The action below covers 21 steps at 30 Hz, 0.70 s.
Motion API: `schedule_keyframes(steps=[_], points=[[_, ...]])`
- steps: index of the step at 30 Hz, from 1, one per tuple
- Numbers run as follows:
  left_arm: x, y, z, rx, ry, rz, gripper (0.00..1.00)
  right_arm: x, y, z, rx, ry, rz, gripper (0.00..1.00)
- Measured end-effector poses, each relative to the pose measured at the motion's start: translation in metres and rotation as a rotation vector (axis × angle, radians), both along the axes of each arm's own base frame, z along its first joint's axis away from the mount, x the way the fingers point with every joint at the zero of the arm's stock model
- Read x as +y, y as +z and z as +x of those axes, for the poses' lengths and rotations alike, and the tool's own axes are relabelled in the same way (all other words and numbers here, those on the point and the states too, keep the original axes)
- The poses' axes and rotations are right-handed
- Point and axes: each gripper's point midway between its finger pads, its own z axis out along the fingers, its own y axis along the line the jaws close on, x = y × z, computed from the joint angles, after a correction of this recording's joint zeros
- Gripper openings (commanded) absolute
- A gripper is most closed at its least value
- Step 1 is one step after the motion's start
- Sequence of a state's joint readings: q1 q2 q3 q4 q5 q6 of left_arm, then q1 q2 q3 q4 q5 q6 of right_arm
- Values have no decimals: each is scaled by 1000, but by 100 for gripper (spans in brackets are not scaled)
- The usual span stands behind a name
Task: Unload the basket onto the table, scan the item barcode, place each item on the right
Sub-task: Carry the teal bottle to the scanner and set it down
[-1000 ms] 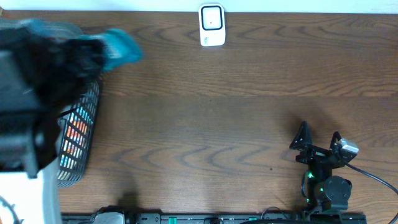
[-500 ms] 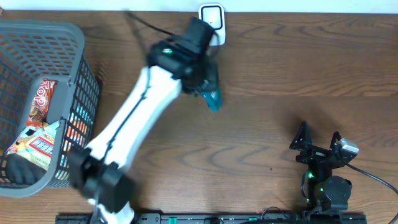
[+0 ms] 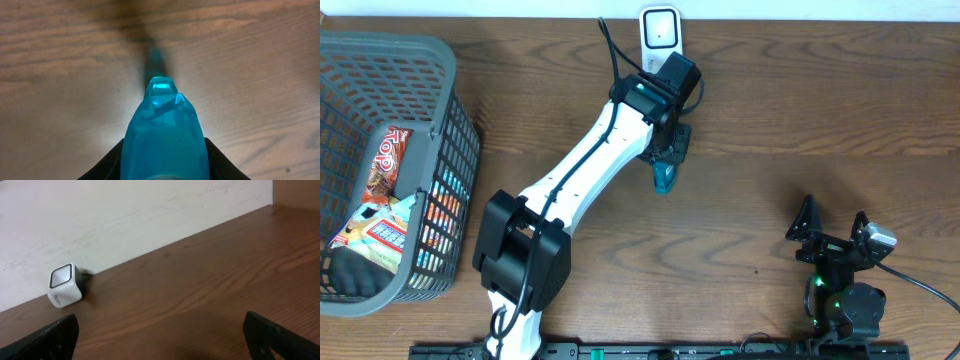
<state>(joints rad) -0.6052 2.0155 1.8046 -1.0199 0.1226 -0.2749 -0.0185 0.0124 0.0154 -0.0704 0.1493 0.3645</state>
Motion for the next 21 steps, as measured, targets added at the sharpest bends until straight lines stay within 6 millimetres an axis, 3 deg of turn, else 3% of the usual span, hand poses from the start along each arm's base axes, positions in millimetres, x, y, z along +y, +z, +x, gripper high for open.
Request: schedule_keyframes(steps=[12,19,21], points=[[7,-6,15,-65,4,56,31,0,0,0,0,0,0,99],[12,-19,15,-69,11,86,32,0,0,0,0,0,0,99],[11,-22,17,-79,14,80,38,0,0,0,0,0,0,99]])
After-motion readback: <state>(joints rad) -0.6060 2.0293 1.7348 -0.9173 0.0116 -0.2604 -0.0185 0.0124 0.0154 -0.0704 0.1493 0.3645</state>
